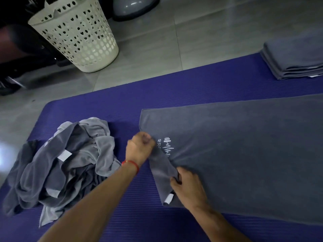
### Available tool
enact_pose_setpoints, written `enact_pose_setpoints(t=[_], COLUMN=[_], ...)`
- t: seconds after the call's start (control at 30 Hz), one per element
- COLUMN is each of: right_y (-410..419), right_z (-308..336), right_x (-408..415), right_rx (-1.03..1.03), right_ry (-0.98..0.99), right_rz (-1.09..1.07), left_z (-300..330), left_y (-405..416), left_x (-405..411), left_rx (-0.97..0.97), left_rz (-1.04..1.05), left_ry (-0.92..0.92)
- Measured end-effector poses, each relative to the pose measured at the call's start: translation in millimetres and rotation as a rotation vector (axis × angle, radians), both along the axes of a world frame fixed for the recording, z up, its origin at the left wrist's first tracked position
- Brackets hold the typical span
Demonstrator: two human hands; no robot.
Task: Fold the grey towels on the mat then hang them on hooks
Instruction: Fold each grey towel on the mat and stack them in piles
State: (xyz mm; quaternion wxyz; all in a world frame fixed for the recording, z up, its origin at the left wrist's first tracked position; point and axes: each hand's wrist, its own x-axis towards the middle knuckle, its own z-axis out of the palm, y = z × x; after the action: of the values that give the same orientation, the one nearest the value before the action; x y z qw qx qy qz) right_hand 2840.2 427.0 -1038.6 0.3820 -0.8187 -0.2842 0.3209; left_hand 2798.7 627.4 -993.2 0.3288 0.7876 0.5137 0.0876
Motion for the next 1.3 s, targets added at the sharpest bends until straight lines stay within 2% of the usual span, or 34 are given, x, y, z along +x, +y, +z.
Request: enact_pose_setpoints(t=[0.13, 0.3, 0.4, 0.47, 0.5, 0.63, 0.73, 0.8, 0.9, 1.03, 1.13, 1.2, 1.3], right_y=[-15, -22, -29, -36, -41, -66, -74, -78, -88, -96, -111, -132, -180], right_z=[-2, -7, -8, 2, 5, 7, 12, 13, 11, 15, 31, 47, 79], right_x=[5, 8, 14, 23, 28, 50, 57, 63, 70, 75, 92, 115, 158], right_rx=[-0.054, -0.046, -0.050, -0.030, -0.025, -0.026, -0.023, -0.033, -0.047, -0.008, -0.048, -0.080, -0.196], right_ry=[-0.103, -0.105, -0.289, -0.246, -0.163, -0.070, -0.084, -0.103, -0.079, -0.015, 0.046, 0.068, 0.003], right_rz=[0.078, 0.066, -0.022, -0.026, -0.032, -0.057, -0.019, -0.014, -0.087, -0.247, -0.320, -0.324, -0.207], left_z=[-30, -49, -52, -52, -53, -53, -53, -53, -50, -42, -19, 5, 46], left_y=[73, 115, 123, 126, 126, 116, 119, 124, 126, 112, 100, 92, 64], left_x=[51, 107, 118, 117, 115, 108, 114, 120, 118, 109, 122, 142, 179], left_rx=[0.221, 0.065, 0.035, 0.027, 0.026, 0.101, 0.163, 0.176, 0.263, 0.465, 0.626, 0.620, 0.547], left_rz=[-0.076, -0.133, -0.077, -0.024, -0.033, -0.291, -0.408, -0.405, -0.369, -0.344, -0.515, -0.701, -0.874], left_ry=[0.042, 0.218, 0.182, 0.146, 0.135, 0.223, 0.338, 0.440, 0.476, 0.329, 0.084, 0.021, -0.024])
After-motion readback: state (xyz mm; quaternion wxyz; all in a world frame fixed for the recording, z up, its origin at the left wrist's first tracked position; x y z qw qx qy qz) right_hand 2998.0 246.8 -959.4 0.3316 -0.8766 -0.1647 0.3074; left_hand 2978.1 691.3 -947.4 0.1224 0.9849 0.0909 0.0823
